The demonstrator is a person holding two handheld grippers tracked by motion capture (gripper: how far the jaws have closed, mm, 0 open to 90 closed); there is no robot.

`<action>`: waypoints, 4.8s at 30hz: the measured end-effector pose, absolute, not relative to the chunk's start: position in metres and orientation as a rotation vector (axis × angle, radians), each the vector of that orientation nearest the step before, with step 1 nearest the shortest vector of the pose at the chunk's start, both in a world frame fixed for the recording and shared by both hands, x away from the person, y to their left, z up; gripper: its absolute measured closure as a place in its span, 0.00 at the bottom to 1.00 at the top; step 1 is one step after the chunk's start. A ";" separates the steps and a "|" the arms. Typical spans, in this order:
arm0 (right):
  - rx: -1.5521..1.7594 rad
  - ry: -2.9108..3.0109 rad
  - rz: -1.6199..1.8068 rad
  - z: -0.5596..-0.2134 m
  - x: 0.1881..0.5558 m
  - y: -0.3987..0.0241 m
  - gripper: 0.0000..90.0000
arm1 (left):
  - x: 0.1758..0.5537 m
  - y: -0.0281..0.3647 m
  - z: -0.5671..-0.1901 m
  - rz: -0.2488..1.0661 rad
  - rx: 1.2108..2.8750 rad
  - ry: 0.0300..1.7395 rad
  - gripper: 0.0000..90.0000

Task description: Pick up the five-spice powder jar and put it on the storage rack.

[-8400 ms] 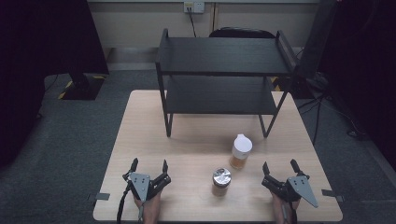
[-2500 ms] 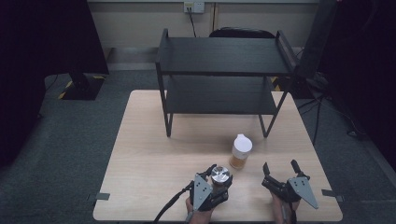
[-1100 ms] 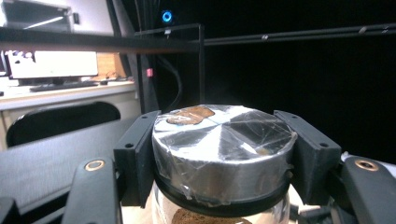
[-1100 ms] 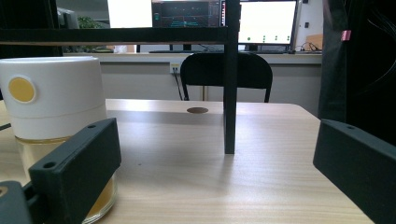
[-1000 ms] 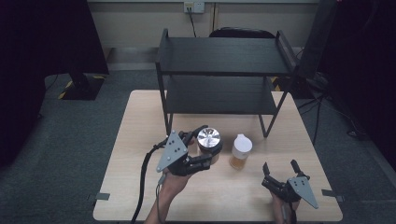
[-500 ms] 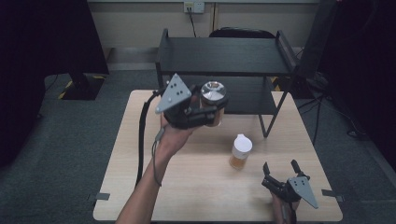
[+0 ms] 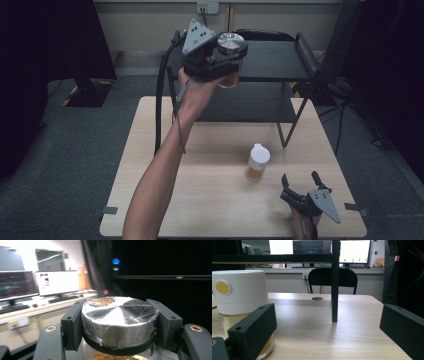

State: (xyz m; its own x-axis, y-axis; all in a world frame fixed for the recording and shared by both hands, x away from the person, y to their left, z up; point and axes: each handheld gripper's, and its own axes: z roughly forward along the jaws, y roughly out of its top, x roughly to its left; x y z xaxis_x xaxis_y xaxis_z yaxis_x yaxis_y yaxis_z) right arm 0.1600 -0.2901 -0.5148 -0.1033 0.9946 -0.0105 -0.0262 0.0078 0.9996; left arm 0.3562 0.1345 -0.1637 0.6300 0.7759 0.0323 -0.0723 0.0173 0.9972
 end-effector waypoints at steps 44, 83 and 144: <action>1.124 1.279 1.300 -0.515 0.160 -0.292 0.00 | 0.366 0.124 -0.198 0.891 1.290 0.886 0.00; 1.122 1.283 1.304 -0.515 0.159 -0.293 0.00 | 0.221 0.168 -0.330 0.956 1.262 0.856 0.00; 1.131 1.273 1.291 -0.515 0.159 -0.290 0.00 | 0.173 0.187 -0.517 0.942 1.340 0.928 0.00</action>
State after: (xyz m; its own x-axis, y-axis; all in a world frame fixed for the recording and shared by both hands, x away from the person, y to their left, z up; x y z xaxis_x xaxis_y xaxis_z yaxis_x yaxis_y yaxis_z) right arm 0.1589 -0.2903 -0.5148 -0.1058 0.9943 -0.0118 -0.0254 0.0091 0.9996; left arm 0.1732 0.1868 -0.5172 0.3551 0.9348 -0.0037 -0.0173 0.0106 0.9998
